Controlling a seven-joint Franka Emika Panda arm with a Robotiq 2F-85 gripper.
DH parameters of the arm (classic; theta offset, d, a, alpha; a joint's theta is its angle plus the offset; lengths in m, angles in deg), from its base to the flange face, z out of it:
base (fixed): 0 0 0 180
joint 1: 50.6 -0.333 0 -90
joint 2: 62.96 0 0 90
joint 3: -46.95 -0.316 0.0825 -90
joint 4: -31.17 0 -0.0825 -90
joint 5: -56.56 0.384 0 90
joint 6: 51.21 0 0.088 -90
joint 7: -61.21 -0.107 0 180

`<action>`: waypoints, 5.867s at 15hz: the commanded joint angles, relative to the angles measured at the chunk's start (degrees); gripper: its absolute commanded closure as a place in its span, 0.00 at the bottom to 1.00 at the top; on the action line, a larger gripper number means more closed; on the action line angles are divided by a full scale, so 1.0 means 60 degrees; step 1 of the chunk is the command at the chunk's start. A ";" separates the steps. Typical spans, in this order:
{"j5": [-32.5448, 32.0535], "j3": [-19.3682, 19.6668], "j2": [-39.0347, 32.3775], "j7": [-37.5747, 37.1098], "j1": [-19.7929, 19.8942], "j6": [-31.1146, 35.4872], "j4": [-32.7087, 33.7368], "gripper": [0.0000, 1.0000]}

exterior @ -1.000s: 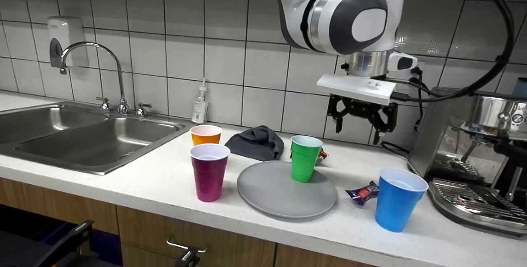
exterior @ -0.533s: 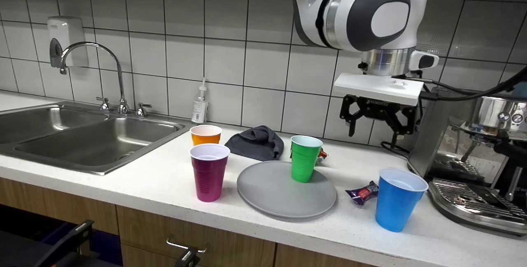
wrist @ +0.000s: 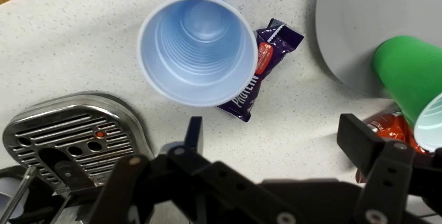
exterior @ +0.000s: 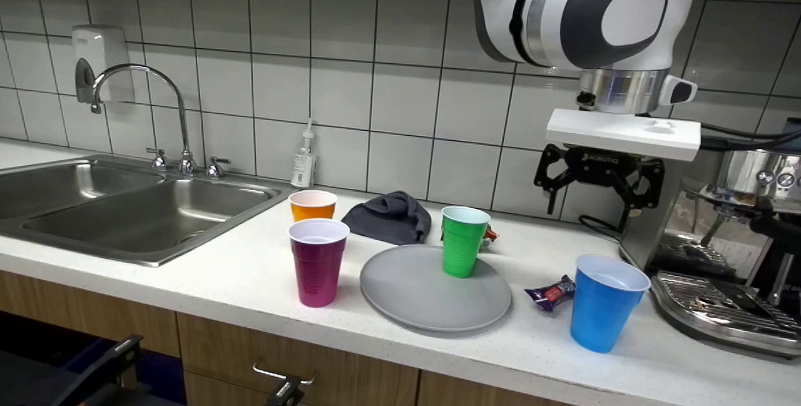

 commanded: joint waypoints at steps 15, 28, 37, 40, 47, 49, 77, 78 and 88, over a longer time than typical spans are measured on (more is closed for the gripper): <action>0.0025 -0.0193 -0.1185 0.2468 0.0342 -0.0869 0.0829 0.00; -0.0036 -0.0098 -0.1175 0.2121 0.0216 -0.0708 0.0667 0.00; -0.0054 -0.0151 -0.1227 0.2325 0.0248 -0.0580 0.0551 0.00; -0.0082 -0.0180 -0.1258 0.2408 0.0267 -0.0507 0.0523 0.00; -0.0101 -0.0260 -0.1359 0.2712 0.0289 -0.0373 0.0549 0.58; -0.0114 -0.0273 -0.1373 0.2753 0.0296 -0.0338 0.0544 0.73; 0.0411 -0.0223 0.1332 0.7046 0.0117 -0.0307 -0.1905 0.99; 0.0472 -0.0194 0.1447 0.7183 0.0026 -0.0314 -0.2061 0.99; 0.1149 0.0104 0.2158 0.7855 -0.1178 0.0203 -0.3428 0.99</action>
